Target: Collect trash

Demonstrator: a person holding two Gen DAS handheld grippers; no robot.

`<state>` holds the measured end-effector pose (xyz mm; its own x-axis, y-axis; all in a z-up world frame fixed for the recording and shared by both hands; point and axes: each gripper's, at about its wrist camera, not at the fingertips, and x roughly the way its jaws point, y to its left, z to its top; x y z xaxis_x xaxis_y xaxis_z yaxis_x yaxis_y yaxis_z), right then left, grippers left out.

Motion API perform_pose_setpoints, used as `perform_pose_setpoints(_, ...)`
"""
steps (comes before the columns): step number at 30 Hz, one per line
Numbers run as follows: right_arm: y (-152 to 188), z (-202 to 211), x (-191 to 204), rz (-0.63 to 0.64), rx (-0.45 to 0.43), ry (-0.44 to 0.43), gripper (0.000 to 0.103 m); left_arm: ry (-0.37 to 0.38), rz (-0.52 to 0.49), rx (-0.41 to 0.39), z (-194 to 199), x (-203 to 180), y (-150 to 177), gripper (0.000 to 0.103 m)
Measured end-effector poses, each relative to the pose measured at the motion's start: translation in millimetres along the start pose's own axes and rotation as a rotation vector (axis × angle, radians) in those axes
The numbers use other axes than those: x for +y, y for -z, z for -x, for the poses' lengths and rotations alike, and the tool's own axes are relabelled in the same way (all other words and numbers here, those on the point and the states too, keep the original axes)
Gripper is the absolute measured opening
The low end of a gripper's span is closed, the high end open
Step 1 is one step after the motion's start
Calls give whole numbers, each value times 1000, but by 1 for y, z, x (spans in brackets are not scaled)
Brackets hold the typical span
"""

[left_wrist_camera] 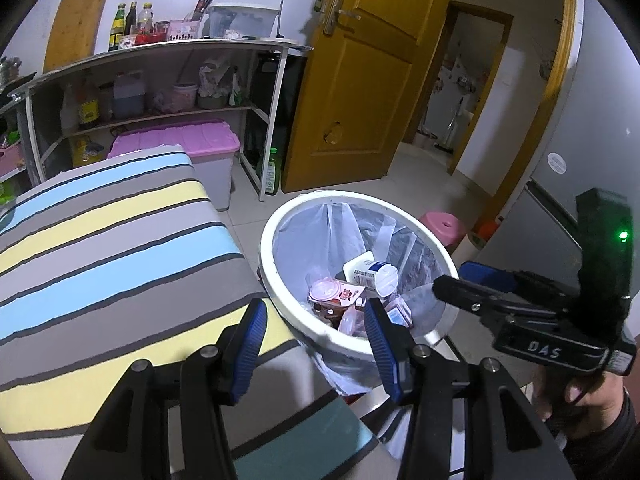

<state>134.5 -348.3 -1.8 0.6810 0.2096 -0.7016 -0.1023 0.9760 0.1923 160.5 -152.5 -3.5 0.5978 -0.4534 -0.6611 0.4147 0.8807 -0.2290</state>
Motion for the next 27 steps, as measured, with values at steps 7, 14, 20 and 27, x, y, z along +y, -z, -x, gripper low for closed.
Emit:
perform_pose_setpoints(7, 9, 27, 18, 11, -35, -12, 60, -35, 12, -20, 23, 0, 15, 50)
perform_pose_setpoints(14, 24, 42, 39, 37, -40, -31, 60, -71, 1, -47, 51, -2, 33, 50)
perform_pose_setpoints(20, 36, 51, 50, 54, -37, -45, 60, -72, 12, -62, 67, -1, 43, 50)
perform_pose_setpoints(27, 44, 59, 58, 65, -39, -51, 60, -73, 15, -73, 77, -2, 49, 50)
